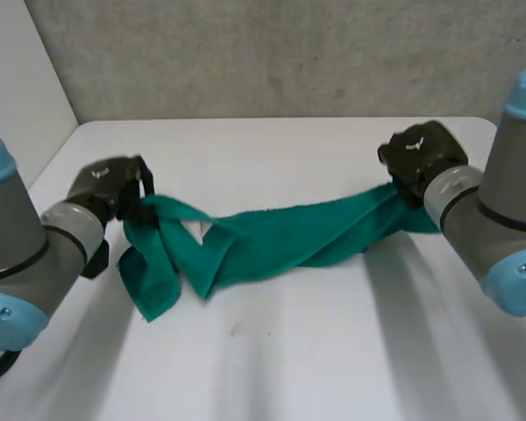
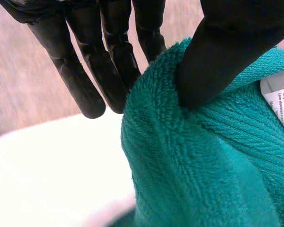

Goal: Fold the towel.

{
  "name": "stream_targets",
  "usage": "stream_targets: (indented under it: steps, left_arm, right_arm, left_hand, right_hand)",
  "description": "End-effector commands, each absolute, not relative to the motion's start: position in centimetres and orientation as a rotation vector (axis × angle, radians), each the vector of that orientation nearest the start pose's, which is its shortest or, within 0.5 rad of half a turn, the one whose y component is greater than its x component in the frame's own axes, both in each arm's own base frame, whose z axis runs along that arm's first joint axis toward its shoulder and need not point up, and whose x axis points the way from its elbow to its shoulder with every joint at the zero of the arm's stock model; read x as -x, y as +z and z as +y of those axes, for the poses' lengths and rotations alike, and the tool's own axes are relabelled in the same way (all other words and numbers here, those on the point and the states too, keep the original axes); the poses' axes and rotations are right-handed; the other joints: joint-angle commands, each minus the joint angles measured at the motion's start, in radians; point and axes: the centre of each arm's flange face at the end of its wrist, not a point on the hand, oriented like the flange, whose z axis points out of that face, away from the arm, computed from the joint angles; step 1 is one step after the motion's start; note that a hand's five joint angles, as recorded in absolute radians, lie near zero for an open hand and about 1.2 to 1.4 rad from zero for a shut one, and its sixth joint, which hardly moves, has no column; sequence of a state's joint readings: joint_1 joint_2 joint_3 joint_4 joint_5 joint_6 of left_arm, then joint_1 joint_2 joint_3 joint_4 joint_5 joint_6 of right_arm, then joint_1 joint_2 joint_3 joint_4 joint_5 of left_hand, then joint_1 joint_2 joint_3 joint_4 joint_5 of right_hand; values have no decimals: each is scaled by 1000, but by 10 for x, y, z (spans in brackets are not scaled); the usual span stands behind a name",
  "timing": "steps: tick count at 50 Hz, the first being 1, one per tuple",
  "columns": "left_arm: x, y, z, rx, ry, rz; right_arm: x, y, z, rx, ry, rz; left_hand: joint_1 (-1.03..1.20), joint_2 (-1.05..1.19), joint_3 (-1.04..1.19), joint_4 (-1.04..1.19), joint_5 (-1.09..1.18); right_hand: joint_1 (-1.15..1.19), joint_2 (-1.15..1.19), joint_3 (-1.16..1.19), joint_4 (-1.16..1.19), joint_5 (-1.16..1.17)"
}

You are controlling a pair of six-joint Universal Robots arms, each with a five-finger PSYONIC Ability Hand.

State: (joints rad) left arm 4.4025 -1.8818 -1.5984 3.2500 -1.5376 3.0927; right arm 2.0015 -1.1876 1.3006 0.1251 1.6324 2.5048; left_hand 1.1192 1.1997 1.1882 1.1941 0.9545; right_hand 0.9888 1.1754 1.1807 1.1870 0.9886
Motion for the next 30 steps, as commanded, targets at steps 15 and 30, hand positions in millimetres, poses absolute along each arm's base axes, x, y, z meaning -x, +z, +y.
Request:
stream_targets:
  steps: [15, 30]
  left_arm:
    - [204, 166, -333, -253, -1921, 2620]
    - [253, 206, -242, -809, -2008, 2503]
  right_arm:
    - [-280, 182, -316, 1242, -1964, 2392]
    - [-280, 175, -308, 1203, -1908, 2405]
  left_hand:
    - [-707, -788, -776, -782, -717]
    - [-876, -957, -945, -951, -886]
  right_hand:
    - [407, 221, 216, 209, 233]
    - [407, 221, 216, 209, 233]
